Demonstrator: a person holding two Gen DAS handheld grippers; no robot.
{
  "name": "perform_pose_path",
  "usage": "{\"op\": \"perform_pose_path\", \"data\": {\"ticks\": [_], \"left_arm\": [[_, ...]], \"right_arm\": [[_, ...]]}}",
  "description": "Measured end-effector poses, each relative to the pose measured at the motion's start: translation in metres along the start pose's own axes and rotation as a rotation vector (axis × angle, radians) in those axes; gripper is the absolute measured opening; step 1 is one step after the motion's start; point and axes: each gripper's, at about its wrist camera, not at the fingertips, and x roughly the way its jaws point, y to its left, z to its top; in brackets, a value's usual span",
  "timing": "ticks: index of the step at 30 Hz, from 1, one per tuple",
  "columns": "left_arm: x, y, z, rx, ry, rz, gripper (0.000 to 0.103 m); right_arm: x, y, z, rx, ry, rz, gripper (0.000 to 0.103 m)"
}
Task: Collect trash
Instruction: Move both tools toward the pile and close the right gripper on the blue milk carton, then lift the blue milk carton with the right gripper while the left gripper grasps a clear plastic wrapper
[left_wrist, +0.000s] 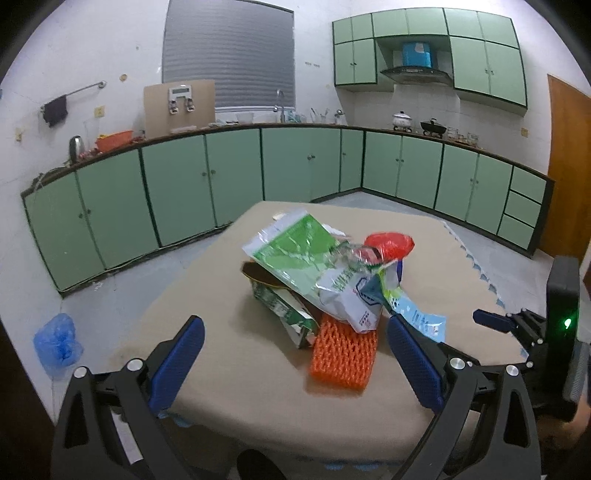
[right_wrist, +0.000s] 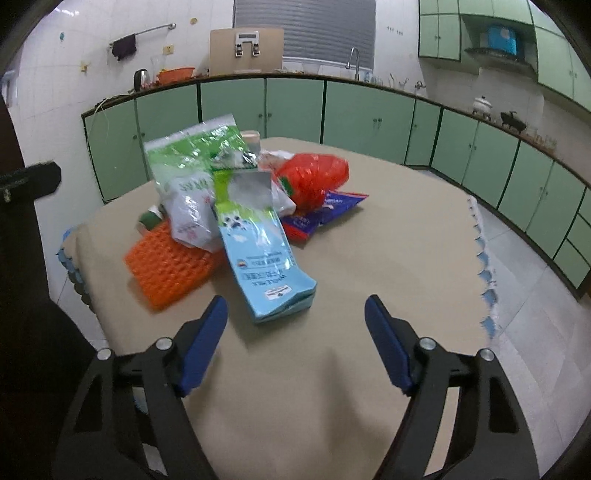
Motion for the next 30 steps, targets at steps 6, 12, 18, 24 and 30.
{"op": "perform_pose_path", "data": {"ticks": [6,12,18,24,30], "left_arm": [[0.039,-0.002,-0.013,0.037,0.020,-0.018,0.097],[0.052,0.003,-0.024,0.045,0.014,-0.037,0.096],[0.055,0.004,-0.029,0.046,0.013,-0.052,0.087],[0.059,0.007,-0.029,0.038,0.031,-0.054,0.078],[0.049,0.003,-0.020,0.041,0.000,-0.057,0.078]], "right_arm": [[0.016,0.002,0.000,-0.010,0.012,0.017,0.072],[0.027,0.005,0.005,-0.025,0.017,0.037,0.064],[0.034,0.006,0.006,-0.030,0.041,0.061,0.050],[0.025,0.003,0.001,-0.019,0.025,0.085,0.048],[0.001,0.003,-0.006,-0.001,0.008,0.116,0.046]]}}
